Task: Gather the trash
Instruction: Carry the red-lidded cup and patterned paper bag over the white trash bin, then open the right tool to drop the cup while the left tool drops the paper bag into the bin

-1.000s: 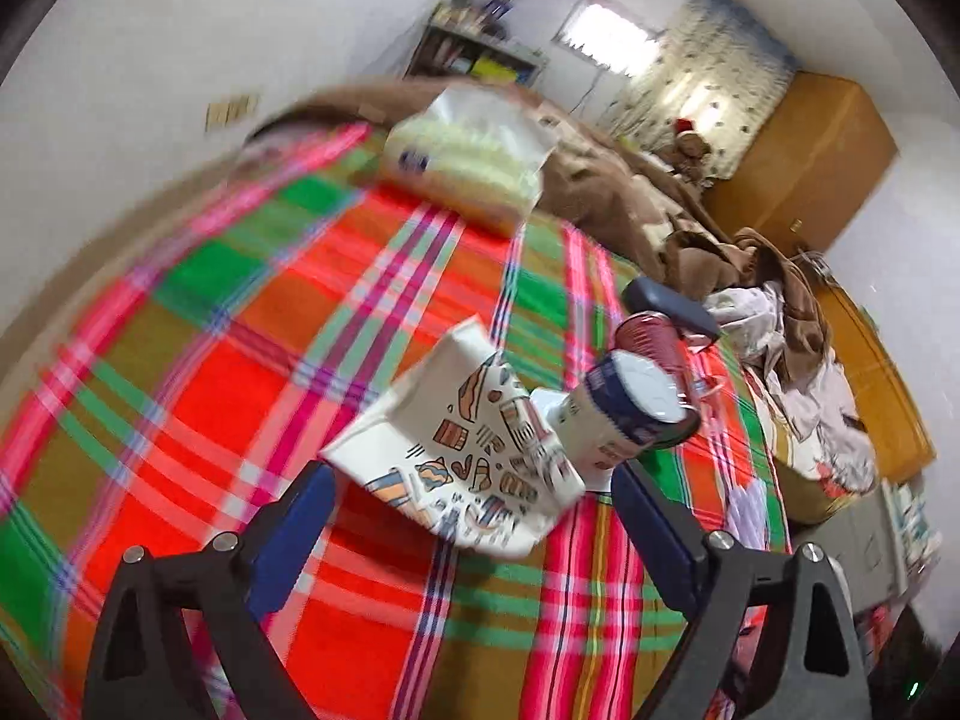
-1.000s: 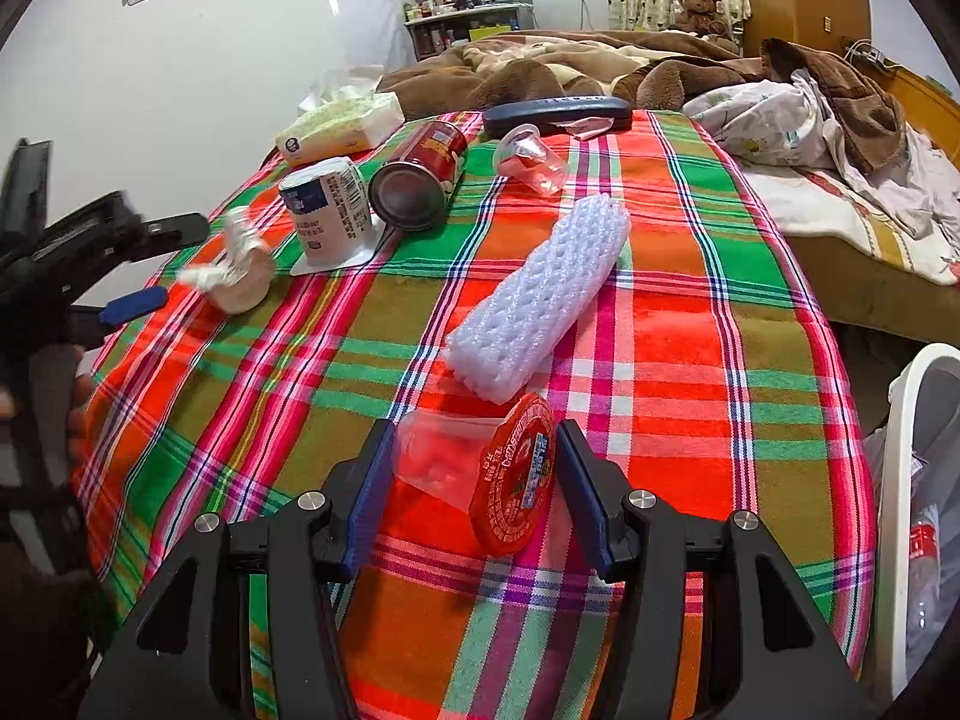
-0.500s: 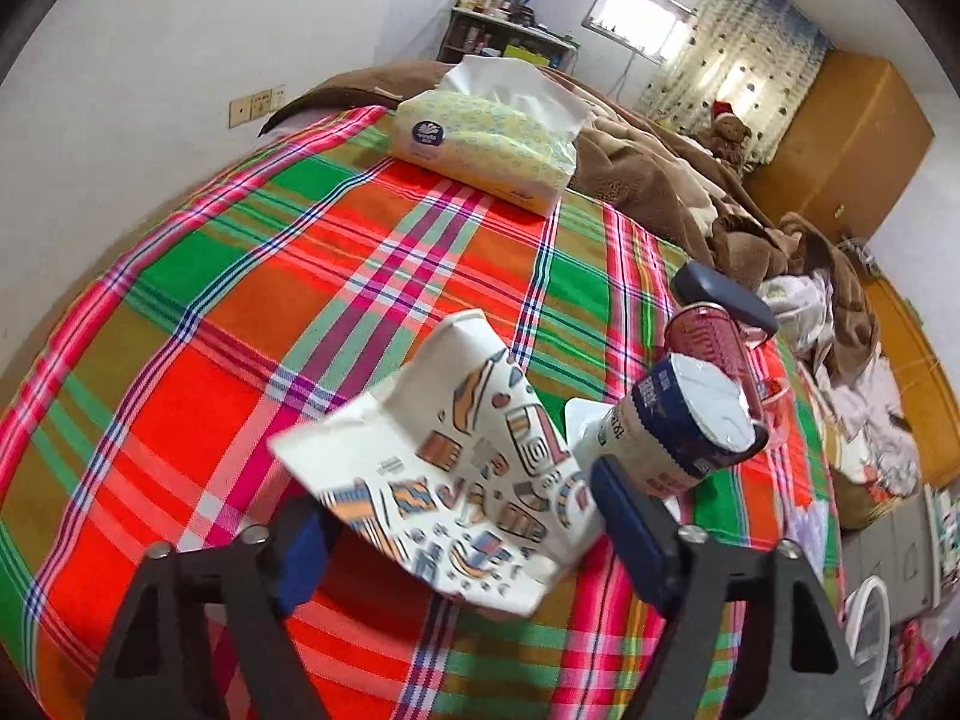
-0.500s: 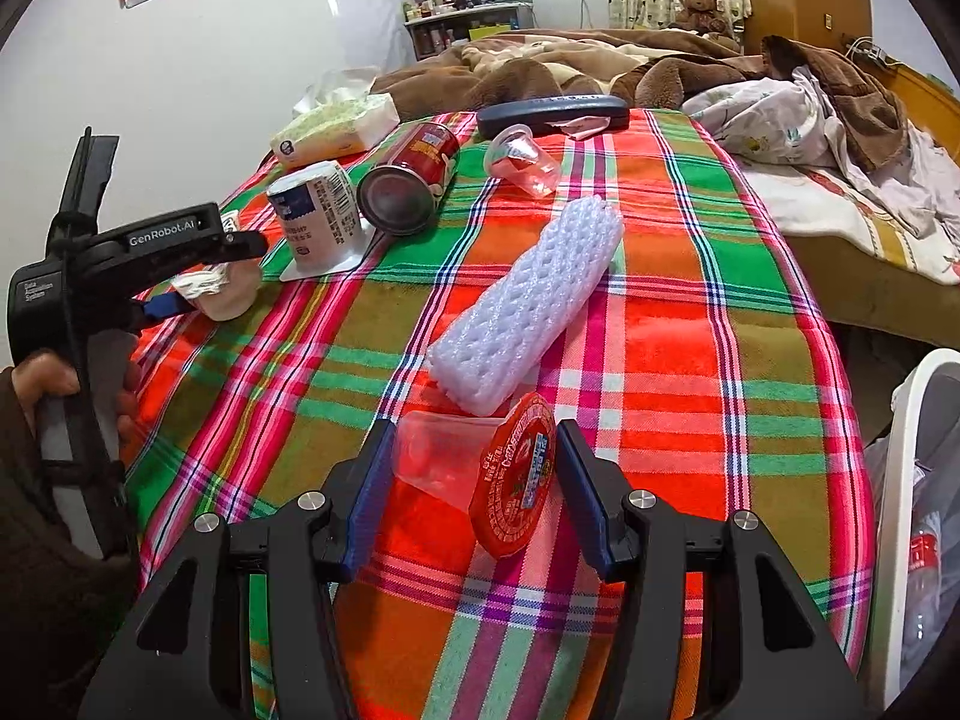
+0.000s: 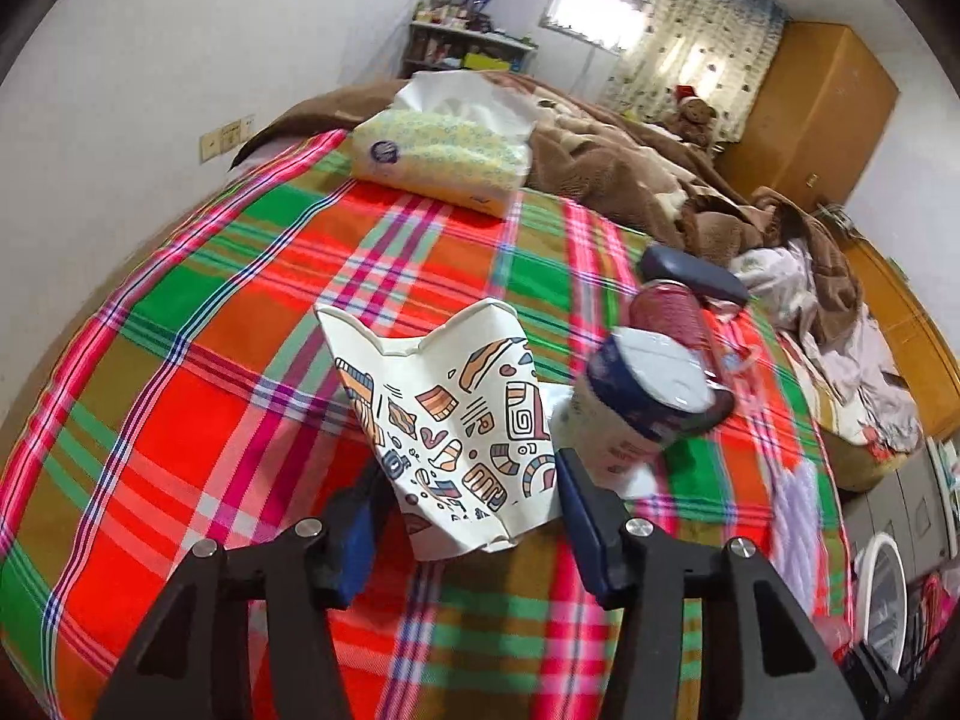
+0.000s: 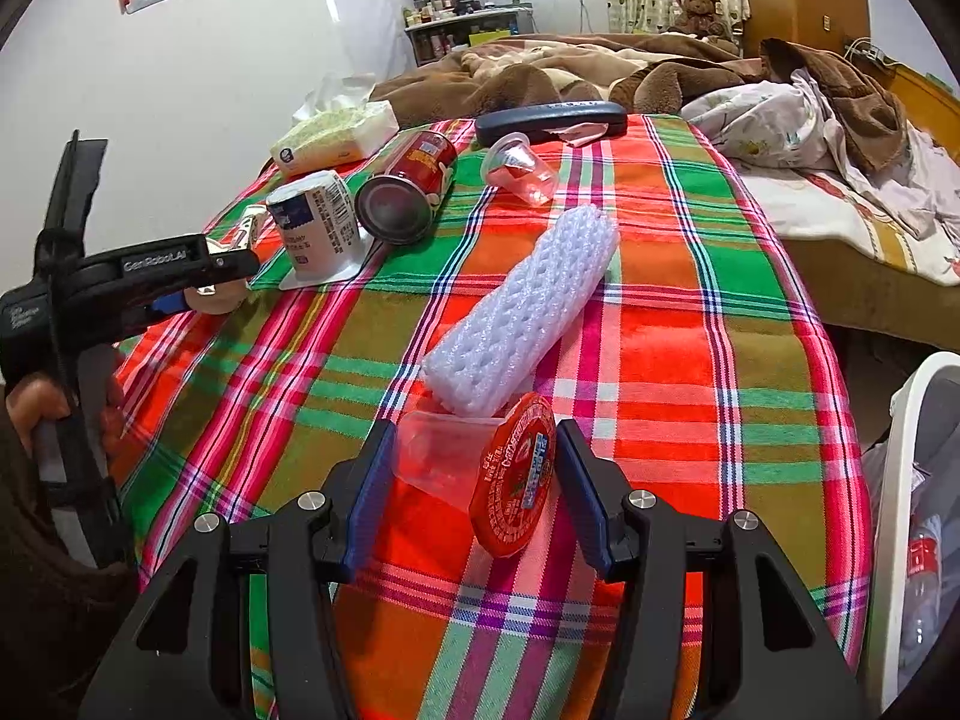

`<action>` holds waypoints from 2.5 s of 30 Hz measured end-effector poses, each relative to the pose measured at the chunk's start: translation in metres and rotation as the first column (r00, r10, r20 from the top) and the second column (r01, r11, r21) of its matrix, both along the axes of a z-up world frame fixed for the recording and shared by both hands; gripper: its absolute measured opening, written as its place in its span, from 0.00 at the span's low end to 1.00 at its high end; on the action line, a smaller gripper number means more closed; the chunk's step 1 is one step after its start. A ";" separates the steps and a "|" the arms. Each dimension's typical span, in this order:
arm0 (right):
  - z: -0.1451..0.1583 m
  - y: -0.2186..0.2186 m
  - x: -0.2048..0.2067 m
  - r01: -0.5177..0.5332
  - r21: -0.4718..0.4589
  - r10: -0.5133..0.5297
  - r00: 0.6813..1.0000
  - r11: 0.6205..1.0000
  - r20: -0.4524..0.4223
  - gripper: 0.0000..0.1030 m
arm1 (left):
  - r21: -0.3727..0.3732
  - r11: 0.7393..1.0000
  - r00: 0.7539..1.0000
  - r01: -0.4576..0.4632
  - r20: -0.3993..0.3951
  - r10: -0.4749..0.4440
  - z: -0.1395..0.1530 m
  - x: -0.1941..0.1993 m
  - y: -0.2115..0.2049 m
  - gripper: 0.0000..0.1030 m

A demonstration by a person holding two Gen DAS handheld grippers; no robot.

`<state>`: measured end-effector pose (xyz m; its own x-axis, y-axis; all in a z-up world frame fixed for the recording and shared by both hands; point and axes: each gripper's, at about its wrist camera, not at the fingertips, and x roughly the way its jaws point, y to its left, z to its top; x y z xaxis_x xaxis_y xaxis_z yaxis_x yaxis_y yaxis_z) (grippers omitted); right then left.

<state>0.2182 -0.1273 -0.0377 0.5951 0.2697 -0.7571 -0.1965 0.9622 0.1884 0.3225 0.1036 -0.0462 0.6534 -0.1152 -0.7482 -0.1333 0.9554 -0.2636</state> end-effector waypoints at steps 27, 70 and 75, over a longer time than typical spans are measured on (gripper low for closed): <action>0.043 -0.056 -0.044 0.107 0.047 -0.113 0.984 0.993 0.138 0.53 | 0.102 0.970 0.961 0.221 0.147 -0.235 0.069 -0.107 -0.097 0.52; 0.035 -0.240 -0.095 0.497 0.015 -0.494 0.860 0.868 0.125 0.53 | 0.137 0.714 0.706 0.686 0.109 -0.699 0.060 -0.140 -0.358 0.53; 0.028 -0.251 -0.094 0.501 0.001 -0.499 0.861 0.865 0.100 0.53 | 0.151 0.701 0.696 0.697 0.094 -0.712 0.052 -0.137 -0.374 0.53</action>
<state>0.1240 -0.3778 -0.0100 0.7132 -0.1009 -0.6936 0.2970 0.9399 0.1686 0.1851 -0.2705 0.0061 0.5043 -0.5164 -0.6921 0.6187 0.7752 -0.1276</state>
